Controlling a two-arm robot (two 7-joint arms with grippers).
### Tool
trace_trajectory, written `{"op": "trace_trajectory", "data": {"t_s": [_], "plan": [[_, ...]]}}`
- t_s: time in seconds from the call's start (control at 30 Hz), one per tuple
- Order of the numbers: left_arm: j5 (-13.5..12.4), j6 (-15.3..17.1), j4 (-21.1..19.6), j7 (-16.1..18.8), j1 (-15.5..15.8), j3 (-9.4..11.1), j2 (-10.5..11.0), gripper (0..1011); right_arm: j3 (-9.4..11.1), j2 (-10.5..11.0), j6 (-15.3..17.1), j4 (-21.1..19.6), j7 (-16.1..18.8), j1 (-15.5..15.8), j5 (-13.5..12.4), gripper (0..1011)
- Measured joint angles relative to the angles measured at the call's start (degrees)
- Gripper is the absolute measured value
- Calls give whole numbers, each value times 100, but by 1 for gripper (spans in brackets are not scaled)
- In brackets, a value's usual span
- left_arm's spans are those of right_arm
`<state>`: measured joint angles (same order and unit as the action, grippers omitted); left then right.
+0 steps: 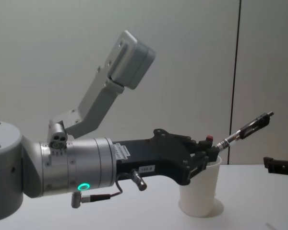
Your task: Place the pen into the pen holder.
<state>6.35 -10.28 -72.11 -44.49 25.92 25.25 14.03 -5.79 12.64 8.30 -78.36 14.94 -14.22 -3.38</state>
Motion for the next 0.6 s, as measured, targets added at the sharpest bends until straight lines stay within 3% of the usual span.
{"op": "trace_trajectory", "data": {"t_s": [0.6], "plan": [[6, -5, 46, -27, 26, 12, -19, 129, 135, 175, -80, -142, 566, 163, -375, 1001]]}}
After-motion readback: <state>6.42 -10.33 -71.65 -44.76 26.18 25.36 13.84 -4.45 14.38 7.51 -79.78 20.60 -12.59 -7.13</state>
